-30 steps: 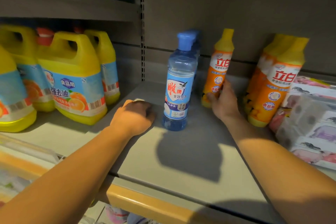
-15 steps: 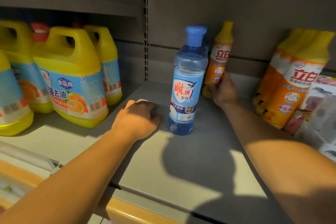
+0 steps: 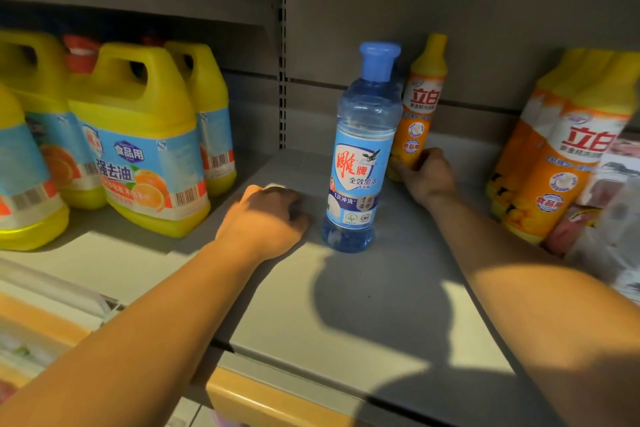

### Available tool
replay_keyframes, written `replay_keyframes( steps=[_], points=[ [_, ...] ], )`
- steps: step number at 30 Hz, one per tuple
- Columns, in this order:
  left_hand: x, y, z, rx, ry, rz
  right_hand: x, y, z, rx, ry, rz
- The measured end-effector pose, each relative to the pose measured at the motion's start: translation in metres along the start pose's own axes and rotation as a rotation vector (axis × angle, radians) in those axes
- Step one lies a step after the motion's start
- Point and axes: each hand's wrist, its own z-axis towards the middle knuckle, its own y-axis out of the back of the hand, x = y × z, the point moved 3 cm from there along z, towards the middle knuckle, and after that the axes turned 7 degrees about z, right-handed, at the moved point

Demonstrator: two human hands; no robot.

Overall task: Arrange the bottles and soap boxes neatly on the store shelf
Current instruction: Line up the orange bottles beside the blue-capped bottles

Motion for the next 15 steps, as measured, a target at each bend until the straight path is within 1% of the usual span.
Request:
replay_keyframes(
  steps=[6, 10, 12, 14, 15],
  points=[
    [-0.002, 0.005, -0.007, 0.028, -0.004, 0.043, -0.001, 0.021, -0.042, 0.055, 0.004, -0.121],
    [-0.002, 0.014, -0.024, -0.018, 0.019, -0.044, 0.000, 0.039, -0.090, 0.083, 0.073, -0.157],
    [-0.004, 0.022, -0.038, -0.094, 0.049, -0.107, 0.004, 0.050, -0.112, 0.081, 0.097, -0.141],
    [-0.009, 0.032, -0.059, -0.226, 0.093, -0.223, 0.013, 0.066, -0.128, 0.064, 0.152, -0.129],
    [-0.015, 0.038, -0.072, -0.296, 0.089, -0.297, 0.019, 0.076, -0.135, 0.049, 0.191, -0.112]
  ],
)
